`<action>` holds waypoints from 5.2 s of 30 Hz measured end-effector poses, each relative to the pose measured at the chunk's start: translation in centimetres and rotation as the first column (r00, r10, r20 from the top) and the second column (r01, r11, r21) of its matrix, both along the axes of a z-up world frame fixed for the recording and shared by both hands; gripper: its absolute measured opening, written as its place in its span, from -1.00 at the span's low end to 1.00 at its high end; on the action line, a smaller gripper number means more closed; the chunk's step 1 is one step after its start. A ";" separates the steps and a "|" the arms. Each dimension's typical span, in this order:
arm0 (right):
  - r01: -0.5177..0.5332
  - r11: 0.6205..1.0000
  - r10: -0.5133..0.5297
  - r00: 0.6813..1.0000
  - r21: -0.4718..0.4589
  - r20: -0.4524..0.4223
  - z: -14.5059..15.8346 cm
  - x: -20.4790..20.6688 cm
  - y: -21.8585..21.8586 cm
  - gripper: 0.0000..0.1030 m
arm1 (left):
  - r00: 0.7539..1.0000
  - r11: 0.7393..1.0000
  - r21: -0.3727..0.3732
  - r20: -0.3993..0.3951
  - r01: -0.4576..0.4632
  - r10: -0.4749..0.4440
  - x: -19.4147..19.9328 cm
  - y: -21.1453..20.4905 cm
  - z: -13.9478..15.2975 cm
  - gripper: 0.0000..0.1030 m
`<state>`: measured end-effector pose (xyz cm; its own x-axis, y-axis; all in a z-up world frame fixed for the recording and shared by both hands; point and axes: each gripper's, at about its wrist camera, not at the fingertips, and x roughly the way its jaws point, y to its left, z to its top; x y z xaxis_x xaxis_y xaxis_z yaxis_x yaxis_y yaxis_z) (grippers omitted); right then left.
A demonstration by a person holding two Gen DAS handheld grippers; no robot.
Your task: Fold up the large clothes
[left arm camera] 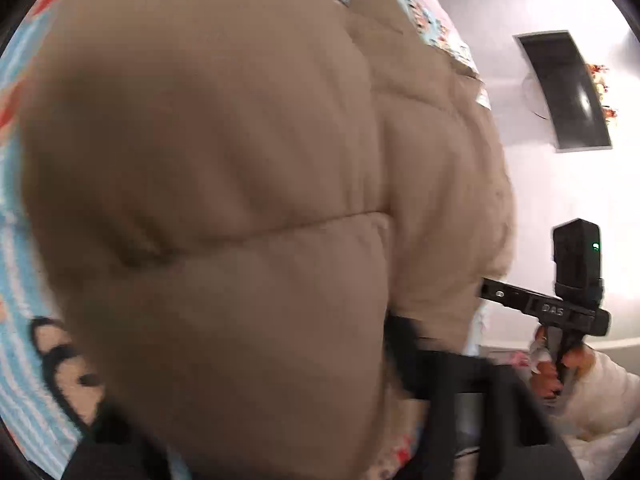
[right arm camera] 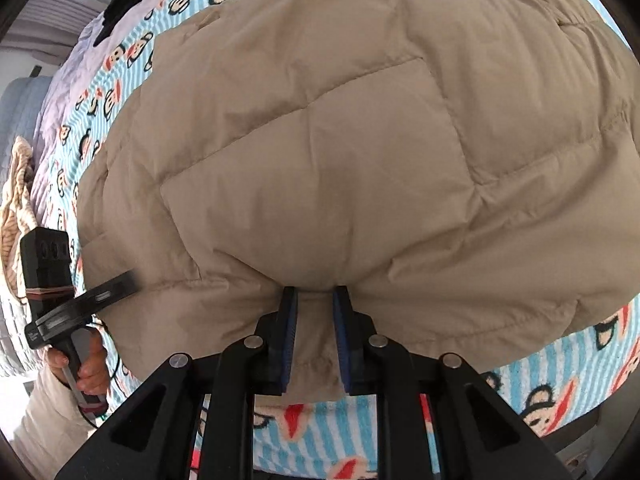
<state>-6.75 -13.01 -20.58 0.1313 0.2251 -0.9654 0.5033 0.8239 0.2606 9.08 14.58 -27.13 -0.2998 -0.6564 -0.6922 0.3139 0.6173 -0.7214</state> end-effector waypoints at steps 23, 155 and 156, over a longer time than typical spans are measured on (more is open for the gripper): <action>-0.015 0.984 -0.028 0.971 0.179 0.236 -4.1 5.3 -7.1 -0.89 | 0.972 0.995 0.079 0.225 0.054 -0.071 -5.8 -19.5 17.8 -0.50; 0.231 0.969 -0.205 0.950 -0.089 0.238 10.6 -17.3 -20.5 -0.41 | 0.837 0.891 0.418 0.541 -0.176 -0.088 -14.7 -24.0 15.0 0.73; 0.230 0.969 -0.204 0.950 -0.091 0.239 10.6 -17.4 -20.4 -0.30 | 0.833 0.889 0.422 0.546 -0.177 -0.093 -14.8 -24.0 15.0 0.95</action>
